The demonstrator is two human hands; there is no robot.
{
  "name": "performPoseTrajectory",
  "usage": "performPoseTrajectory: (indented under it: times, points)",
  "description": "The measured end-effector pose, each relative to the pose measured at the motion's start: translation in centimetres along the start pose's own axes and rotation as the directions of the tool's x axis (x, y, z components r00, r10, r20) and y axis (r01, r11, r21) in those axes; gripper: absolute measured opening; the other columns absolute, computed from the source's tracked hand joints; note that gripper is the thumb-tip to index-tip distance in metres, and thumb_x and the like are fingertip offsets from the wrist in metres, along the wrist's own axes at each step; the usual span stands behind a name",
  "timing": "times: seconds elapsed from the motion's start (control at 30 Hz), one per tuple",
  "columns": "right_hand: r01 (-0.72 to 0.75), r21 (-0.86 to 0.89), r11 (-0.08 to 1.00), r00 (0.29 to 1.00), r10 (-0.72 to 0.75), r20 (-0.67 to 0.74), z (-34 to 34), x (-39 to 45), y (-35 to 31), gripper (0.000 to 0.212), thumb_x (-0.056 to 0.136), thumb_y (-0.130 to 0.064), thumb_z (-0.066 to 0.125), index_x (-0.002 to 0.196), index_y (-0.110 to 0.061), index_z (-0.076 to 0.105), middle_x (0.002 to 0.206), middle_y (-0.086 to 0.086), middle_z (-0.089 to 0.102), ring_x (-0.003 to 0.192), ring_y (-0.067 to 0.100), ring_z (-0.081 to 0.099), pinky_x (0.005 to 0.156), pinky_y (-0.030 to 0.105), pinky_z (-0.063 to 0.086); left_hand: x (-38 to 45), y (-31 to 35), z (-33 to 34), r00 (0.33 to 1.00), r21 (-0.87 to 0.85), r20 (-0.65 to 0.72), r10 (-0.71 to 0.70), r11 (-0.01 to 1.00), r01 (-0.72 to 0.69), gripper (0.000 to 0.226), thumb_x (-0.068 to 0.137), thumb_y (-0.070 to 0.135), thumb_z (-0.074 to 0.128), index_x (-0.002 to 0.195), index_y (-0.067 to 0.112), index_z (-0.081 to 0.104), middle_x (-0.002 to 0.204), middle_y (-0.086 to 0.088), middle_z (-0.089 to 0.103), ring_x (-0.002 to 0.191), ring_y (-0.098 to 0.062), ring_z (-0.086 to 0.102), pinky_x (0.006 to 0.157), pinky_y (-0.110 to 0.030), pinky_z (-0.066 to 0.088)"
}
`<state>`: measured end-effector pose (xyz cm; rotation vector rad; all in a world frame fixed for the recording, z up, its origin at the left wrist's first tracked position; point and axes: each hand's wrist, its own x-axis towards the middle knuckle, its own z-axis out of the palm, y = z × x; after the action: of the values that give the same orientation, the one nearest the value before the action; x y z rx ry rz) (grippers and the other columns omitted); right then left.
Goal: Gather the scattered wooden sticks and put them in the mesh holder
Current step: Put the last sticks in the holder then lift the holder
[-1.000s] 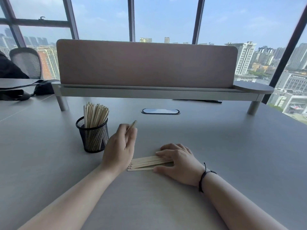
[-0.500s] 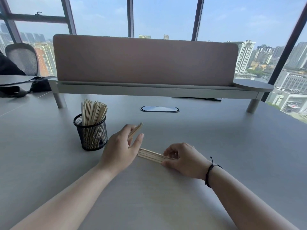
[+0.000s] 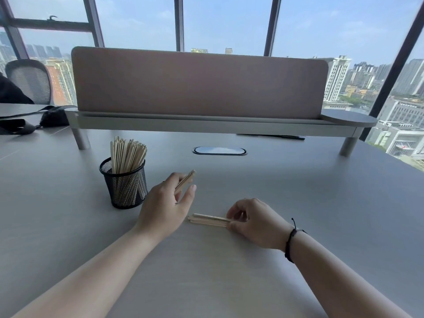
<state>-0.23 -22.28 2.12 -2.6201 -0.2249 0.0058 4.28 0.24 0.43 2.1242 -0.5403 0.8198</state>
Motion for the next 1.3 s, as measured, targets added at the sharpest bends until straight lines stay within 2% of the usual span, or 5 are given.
performPoseTrajectory:
  times: [0.27, 0.43, 0.77, 1.07, 1.3]
  points:
    - [-0.007, -0.002, 1.0, 1.0, 0.007, 0.007, 0.0, -0.2, -0.5, 0.019, 0.088, -0.026, 0.063, 0.104, -0.032, 0.071, 0.079, -0.017, 0.056, 0.083, 0.009, 0.054, 0.081, 0.023, 0.035, 0.0, 0.0, 0.1, 1.0, 0.012, 0.012, -0.015, 1.0, 0.015, 0.023, 0.089, 0.039, 0.06, 0.094, 0.017, 0.066, 0.047, 0.013, 0.043, 0.05, -0.005, 0.049, 0.048, -0.023, 0.035]
    - [0.007, -0.038, 0.999, 1.0, -0.006, 0.023, -0.3, -0.5, -0.8, 0.018, 0.09, -0.023, 0.059, 0.102, -0.03, 0.071, 0.095, -0.012, 0.056, 0.097, 0.013, 0.053, 0.093, 0.03, 0.04, -0.1, 0.0, 0.4, 1.0, 0.034, 0.014, 0.003, 0.999, -0.004, 0.015, 0.09, 0.029, 0.064, 0.094, 0.014, 0.067, 0.074, 0.047, 0.055, 0.055, 0.01, 0.052, 0.053, -0.017, 0.034]
    - [0.115, -0.259, 0.959, 0.993, -0.107, 0.047, -0.2, -1.0, -1.1, 0.018, 0.098, -0.028, 0.049, 0.112, -0.026, 0.059, 0.118, -0.002, 0.058, 0.116, 0.02, 0.051, 0.1, 0.034, 0.037, -0.1, -0.3, 0.4, 0.999, 0.03, 0.024, -0.027, 0.999, 0.026, 0.016, 0.089, 0.035, 0.061, 0.089, 0.02, 0.066, 0.051, 0.015, 0.049, 0.053, 0.001, 0.054, 0.051, -0.021, 0.038]
    - [0.146, -0.211, 0.967, 0.988, -0.133, 0.073, -0.5, -1.1, -1.3, 0.026, 0.096, -0.017, 0.047, 0.118, -0.023, 0.06, 0.112, 0.001, 0.067, 0.106, 0.024, 0.057, 0.077, 0.024, 0.028, -0.2, -0.7, 0.5, 0.999, 0.036, 0.026, -0.024, 0.999, 0.023, 0.017, 0.089, 0.037, 0.06, 0.089, 0.02, 0.066, 0.053, 0.014, 0.052, 0.057, 0.001, 0.056, 0.052, -0.025, 0.042]
    - [0.169, -0.273, 0.947, 0.986, -0.158, 0.062, -0.1, -1.2, -1.1, 0.023, 0.096, -0.018, 0.046, 0.113, -0.024, 0.06, 0.115, 0.001, 0.056, 0.113, 0.024, 0.052, 0.096, 0.033, 0.038, -0.2, -0.6, 0.5, 0.999, 0.037, 0.03, -0.025, 0.999, 0.024, 0.018, 0.089, 0.039, 0.06, 0.087, 0.022, 0.066, 0.05, 0.013, 0.048, 0.05, -0.003, 0.051, 0.051, -0.028, 0.042]
